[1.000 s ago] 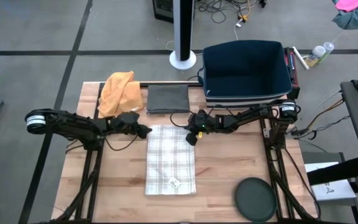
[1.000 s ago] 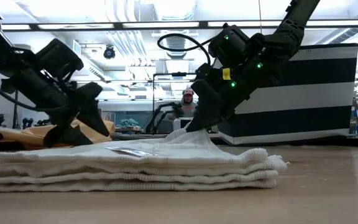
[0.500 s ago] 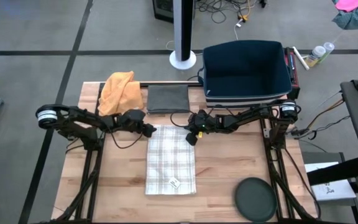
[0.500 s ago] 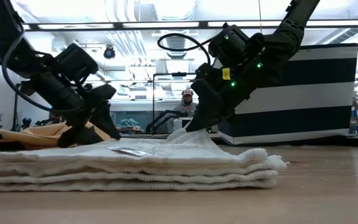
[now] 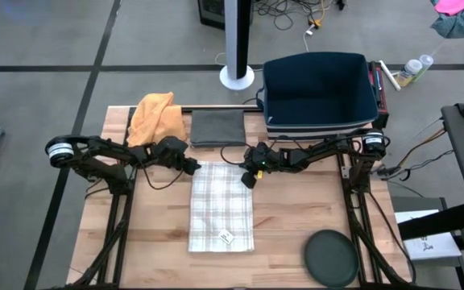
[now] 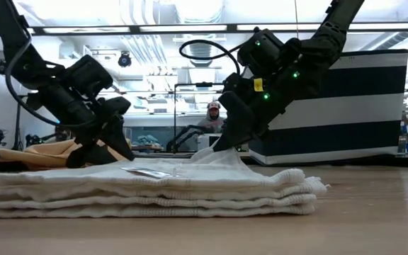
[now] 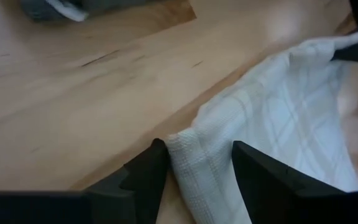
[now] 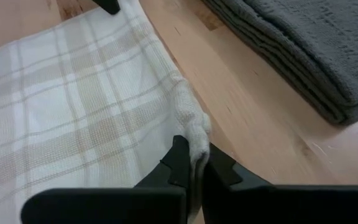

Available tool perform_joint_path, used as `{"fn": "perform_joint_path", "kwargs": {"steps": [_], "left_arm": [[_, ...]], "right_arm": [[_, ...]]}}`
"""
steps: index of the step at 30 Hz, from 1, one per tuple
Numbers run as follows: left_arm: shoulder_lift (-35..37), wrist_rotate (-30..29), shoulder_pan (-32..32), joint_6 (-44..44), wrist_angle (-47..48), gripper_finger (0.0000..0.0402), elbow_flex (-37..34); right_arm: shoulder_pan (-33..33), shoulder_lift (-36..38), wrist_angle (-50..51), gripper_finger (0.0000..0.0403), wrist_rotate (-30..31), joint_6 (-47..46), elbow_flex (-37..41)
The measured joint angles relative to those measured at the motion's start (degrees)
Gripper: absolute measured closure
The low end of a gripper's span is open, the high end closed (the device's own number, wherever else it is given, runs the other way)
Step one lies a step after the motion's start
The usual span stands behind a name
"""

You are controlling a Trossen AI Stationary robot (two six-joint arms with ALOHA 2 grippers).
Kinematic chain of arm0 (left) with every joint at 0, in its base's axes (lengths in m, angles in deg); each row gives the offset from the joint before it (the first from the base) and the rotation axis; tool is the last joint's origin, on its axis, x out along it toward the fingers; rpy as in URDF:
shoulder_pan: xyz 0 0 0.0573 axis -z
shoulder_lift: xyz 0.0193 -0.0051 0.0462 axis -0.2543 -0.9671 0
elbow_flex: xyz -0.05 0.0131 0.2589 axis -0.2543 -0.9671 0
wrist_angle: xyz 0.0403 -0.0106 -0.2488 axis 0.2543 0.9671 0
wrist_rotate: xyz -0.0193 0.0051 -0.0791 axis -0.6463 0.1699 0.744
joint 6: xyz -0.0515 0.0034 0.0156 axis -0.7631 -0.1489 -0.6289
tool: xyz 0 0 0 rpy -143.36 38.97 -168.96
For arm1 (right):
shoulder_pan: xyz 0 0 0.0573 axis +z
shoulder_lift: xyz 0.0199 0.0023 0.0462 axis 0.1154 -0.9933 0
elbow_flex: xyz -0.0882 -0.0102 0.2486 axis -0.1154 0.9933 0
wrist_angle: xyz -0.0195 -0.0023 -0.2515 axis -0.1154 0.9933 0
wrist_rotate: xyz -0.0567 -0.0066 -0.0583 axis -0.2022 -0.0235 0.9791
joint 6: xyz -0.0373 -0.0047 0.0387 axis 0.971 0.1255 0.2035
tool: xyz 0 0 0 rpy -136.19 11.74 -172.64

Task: Fold kitchen towel into neat rectangle
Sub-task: Fold the white patterned towel

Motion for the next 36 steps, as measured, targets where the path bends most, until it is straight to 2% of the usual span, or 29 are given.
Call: {"fn": "perform_joint_path", "kwargs": {"steps": [5, 11, 15, 20, 24, 29, 34, 36], "left_arm": [[0.0, -1.4, -0.2, -4.6, -0.7, 0.0225, 0.2], [-0.2, 0.0, 0.6, -9.7, 6.1, 0.0231, 3.4], [0.0, 1.5, 0.6, -9.6, 13.3, 0.0229, 6.0], [-0.1, 2.1, 0.6, -8.5, 14.6, 0.0235, 7.0], [-0.2, 2.8, 0.6, -2.6, 15.0, 0.025, 7.1], [-0.2, 2.9, 0.6, 4.9, 12.4, 0.029, 5.6], [-0.4, 3.2, 0.7, 10.9, 6.3, 0.0377, 3.2], [-0.4, 3.4, 0.7, 11.3, 4.6, 0.0391, 2.7]], "right_arm": [[0.0, 0.0, 0.0, 0.0394, 0.0, 0.0, 0.0], [0.0, 0.0, 0.1, 0.0394, 0.0, 0.0, 0.0], [0.0, 0.0, 0.3, 0.0394, 0.0, 0.0, 0.0], [0.0, 0.0, 0.3, 0.0394, 0.0, 0.0, 0.0], [0.0, 0.0, 0.3, 0.0394, 0.0, 0.0, 0.0], [0.0, 0.0, 0.3, 0.0394, 0.0, 0.0, 0.0], [0.0, 0.0, 0.3, 0.0394, 0.0, 0.0, 0.0], [0.0, 0.0, 0.5, 0.0394, 0.0, 0.0, 0.0]]}}
